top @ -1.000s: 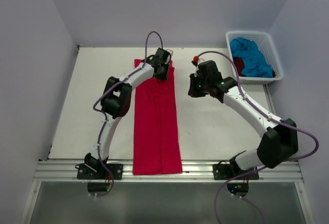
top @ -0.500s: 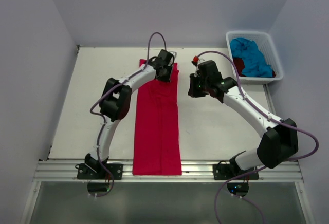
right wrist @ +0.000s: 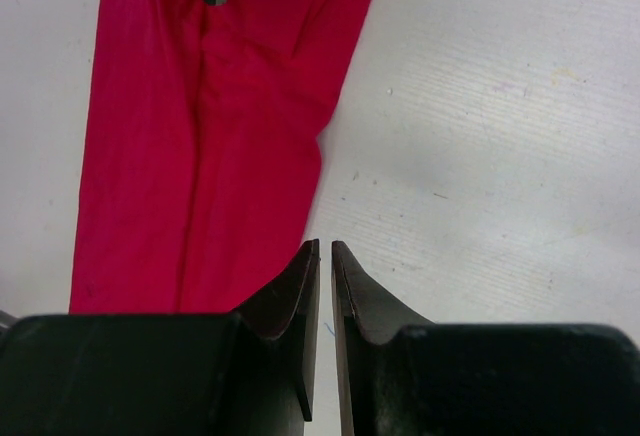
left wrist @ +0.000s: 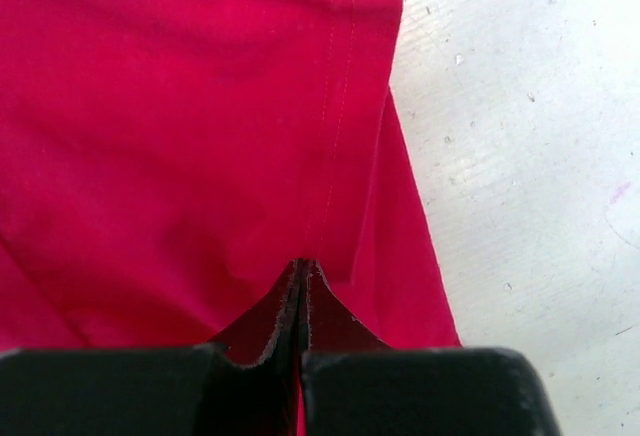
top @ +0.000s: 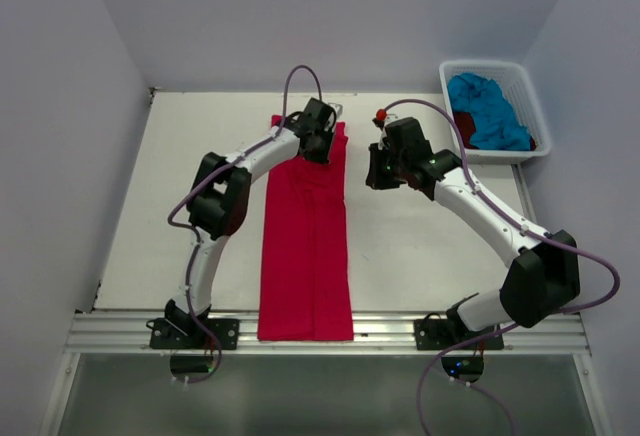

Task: Fold and stack the t-shirts
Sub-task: Rotate the tshirt 90 degrees

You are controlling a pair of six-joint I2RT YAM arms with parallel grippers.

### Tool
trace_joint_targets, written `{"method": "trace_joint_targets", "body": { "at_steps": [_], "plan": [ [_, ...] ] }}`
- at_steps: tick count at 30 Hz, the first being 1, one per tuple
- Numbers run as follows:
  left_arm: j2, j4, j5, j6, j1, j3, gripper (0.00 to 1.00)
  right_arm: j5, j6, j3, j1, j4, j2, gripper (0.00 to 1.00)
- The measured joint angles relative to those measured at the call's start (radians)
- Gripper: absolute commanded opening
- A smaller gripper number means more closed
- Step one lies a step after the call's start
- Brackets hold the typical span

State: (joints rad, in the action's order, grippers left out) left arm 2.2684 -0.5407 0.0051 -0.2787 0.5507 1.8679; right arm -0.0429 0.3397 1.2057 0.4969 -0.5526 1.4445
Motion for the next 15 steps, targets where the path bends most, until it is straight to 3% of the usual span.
{"method": "trace_joint_targets", "body": {
  "at_steps": [9, 15],
  "plan": [
    [0.051, 0.013, 0.067, 0.001, 0.000, 0.012, 0.00, 0.000, 0.000, 0.000, 0.000, 0.000, 0.000, 0.14],
    [0.169, 0.004, 0.087, -0.002, -0.018, 0.176, 0.00, 0.002, 0.000, 0.000, 0.000, -0.002, 0.000, 0.14]
  ]
}}
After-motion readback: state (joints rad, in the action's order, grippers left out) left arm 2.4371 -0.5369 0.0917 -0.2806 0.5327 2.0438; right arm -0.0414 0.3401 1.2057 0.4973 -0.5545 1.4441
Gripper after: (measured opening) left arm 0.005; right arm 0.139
